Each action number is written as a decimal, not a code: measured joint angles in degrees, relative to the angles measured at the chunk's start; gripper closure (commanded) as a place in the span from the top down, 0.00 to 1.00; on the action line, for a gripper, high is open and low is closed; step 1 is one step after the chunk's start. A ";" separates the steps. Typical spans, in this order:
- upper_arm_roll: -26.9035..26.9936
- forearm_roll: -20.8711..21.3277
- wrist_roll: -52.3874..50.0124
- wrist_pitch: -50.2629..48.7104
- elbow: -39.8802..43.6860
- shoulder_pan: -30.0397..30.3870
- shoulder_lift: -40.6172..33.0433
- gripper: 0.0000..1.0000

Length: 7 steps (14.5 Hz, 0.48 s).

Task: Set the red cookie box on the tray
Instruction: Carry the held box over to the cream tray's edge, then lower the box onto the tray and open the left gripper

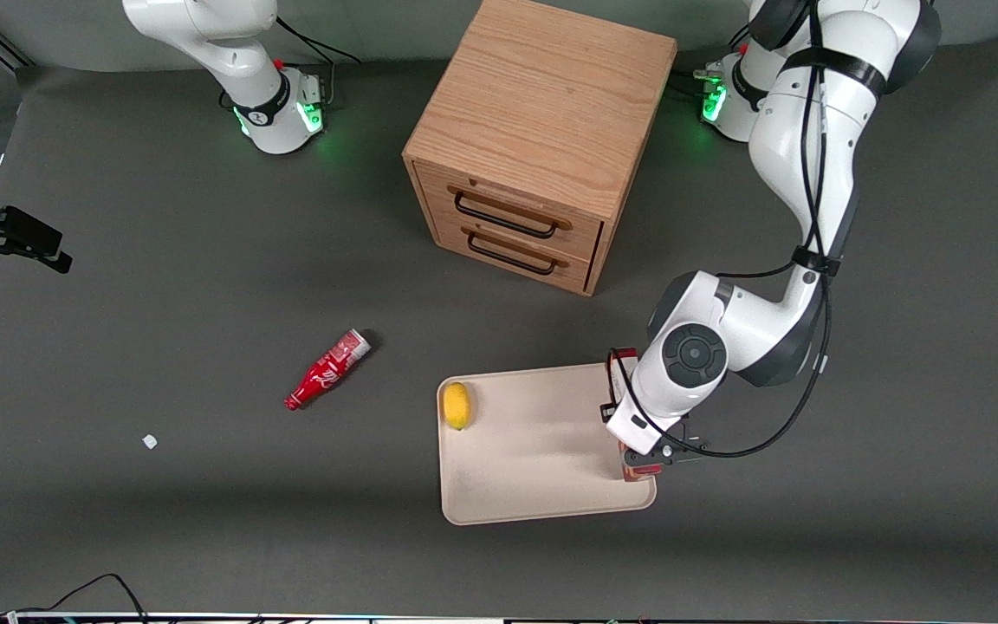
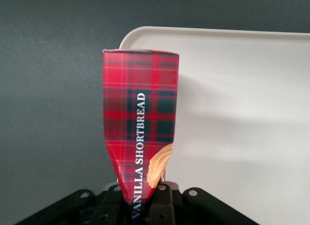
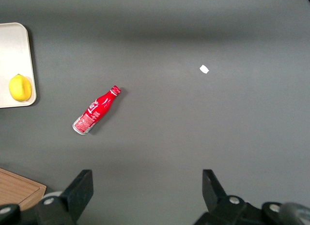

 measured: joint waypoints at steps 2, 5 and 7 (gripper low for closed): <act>0.60 0.14 0.00 2.47 0.03 -0.04 0.71 0.00; 1.56 0.18 0.00 6.16 0.05 -0.05 2.39 0.00; 1.85 0.16 -0.03 6.86 0.22 -0.05 2.97 0.00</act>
